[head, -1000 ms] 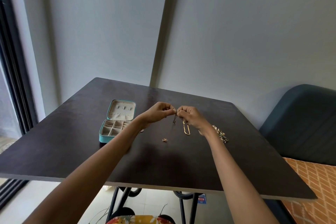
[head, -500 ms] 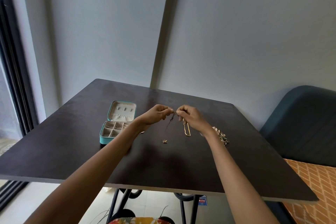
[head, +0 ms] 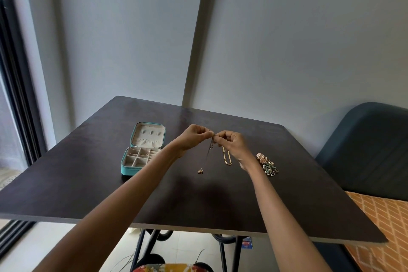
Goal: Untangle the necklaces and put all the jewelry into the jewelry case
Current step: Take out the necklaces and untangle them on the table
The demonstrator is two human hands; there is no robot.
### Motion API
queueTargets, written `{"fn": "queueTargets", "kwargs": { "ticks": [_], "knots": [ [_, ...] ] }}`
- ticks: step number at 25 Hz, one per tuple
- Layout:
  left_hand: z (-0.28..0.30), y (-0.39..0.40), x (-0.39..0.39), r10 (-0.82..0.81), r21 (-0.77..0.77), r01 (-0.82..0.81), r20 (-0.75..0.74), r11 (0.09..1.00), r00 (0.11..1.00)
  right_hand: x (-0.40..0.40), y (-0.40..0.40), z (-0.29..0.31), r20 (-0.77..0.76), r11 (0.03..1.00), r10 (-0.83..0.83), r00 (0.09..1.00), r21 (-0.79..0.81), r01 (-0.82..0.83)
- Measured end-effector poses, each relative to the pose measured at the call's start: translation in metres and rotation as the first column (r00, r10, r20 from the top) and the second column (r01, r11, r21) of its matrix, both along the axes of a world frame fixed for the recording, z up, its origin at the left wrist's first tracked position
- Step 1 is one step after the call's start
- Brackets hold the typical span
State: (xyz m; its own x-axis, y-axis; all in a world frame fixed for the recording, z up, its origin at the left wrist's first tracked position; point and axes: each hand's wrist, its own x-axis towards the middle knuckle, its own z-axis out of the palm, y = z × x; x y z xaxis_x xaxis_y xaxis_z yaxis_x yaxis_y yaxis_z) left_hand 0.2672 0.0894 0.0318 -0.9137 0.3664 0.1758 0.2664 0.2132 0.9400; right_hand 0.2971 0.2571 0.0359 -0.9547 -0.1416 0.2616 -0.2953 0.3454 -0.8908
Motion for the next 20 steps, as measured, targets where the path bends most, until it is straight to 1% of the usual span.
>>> {"fn": "queueTargets", "kwargs": {
  "ticks": [2, 3, 5, 6, 8, 11, 13, 14, 16, 18, 20],
  "knots": [
    [0.000, -0.002, -0.006, 0.015, -0.108, -0.022, -0.058, 0.994, 0.998, 0.001, 0.000, 0.001, -0.030, 1.000, -0.006, 1.000, -0.005, 0.006],
    [-0.001, -0.003, -0.009, 0.018, -0.190, -0.035, -0.093, 0.981, 0.996, 0.001, 0.001, 0.003, -0.039, 1.000, -0.014, 0.999, -0.007, 0.014],
    [0.000, -0.004, -0.009, 0.020, -0.341, -0.074, -0.158, 0.937, 0.987, 0.001, 0.001, 0.006, -0.050, 1.000, -0.025, 0.998, 0.011, 0.026],
    [0.001, -0.003, -0.007, 0.022, -0.379, -0.088, -0.175, 0.921, 0.984, 0.001, 0.000, 0.006, -0.051, 0.999, -0.029, 0.998, 0.033, 0.031],
    [0.001, -0.001, -0.003, 0.026, -0.393, -0.104, -0.198, 0.913, 0.980, 0.001, -0.002, 0.005, -0.026, 0.998, -0.037, 0.999, 0.059, 0.039],
    [-0.007, 0.001, 0.004, 0.092, -0.384, -0.195, -0.271, 0.903, 0.958, 0.002, -0.001, -0.005, 0.052, 0.994, -0.034, 0.998, 0.101, 0.029],
    [-0.018, 0.001, 0.005, 0.129, -0.324, -0.204, -0.240, 0.924, 0.962, 0.002, -0.001, -0.010, 0.081, 0.986, -0.030, 0.996, 0.165, 0.016],
    [-0.023, 0.003, 0.005, 0.139, -0.254, -0.186, -0.191, 0.949, 0.972, 0.002, -0.001, -0.011, 0.080, 0.982, -0.031, 0.996, 0.188, 0.015],
    [-0.033, 0.006, 0.005, 0.147, -0.056, -0.153, -0.090, 0.987, 0.985, -0.001, -0.001, -0.014, 0.057, 0.977, -0.052, 0.997, 0.209, 0.039],
    [-0.039, 0.011, 0.009, 0.177, 0.103, -0.174, -0.019, 0.979, 0.984, -0.002, 0.000, -0.017, 0.021, 0.970, -0.079, 0.997, 0.234, 0.072],
    [-0.041, 0.014, 0.014, 0.174, 0.182, -0.174, 0.018, 0.968, 0.985, -0.001, 0.001, -0.021, 0.001, 0.960, -0.092, 0.996, 0.265, 0.089]
  ]
}}
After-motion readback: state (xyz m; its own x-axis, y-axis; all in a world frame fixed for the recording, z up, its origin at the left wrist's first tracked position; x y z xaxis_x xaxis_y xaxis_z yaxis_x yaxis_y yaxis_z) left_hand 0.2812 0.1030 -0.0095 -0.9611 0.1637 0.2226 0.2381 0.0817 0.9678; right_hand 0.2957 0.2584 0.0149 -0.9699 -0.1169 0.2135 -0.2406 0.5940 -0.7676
